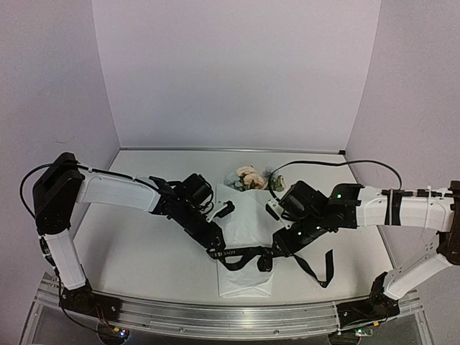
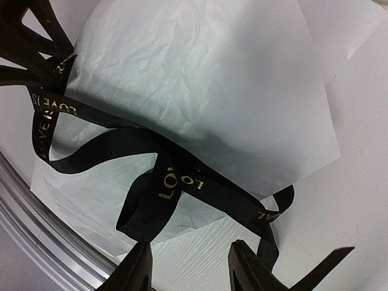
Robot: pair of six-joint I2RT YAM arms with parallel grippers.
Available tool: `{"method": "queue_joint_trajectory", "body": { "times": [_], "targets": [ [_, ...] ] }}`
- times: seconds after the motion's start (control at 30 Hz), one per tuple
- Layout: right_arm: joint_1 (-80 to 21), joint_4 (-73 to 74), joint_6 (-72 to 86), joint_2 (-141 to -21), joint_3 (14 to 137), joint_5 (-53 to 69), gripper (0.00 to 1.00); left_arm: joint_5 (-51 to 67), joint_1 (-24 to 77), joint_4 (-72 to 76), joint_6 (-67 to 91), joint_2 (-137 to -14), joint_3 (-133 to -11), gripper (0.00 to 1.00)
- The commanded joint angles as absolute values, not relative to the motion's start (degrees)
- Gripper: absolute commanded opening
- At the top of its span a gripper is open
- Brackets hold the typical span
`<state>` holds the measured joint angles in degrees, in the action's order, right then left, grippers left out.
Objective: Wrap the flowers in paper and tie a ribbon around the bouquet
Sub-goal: Cross the ribbon over the folded bouquet.
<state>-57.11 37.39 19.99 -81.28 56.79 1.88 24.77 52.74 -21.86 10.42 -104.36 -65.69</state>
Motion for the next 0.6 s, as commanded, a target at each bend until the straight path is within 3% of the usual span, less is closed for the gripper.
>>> {"method": "queue_joint_trajectory", "body": {
  "times": [0.0,0.37,0.57],
  "targets": [
    [-56.6,37.4,20.4,-79.4,56.4,1.0,0.45,21.6,53.2,-23.5,9.9,-105.2,-68.8,0.33],
    [-56.1,37.3,20.7,-79.3,56.0,1.1,0.45,19.2,53.9,-25.1,9.2,-106.3,-69.3,0.29],
    [-55.7,37.2,20.8,-79.2,56.0,1.1,0.45,18.1,54.3,-24.7,9.0,-105.7,-69.4,0.18]
  ]
}}
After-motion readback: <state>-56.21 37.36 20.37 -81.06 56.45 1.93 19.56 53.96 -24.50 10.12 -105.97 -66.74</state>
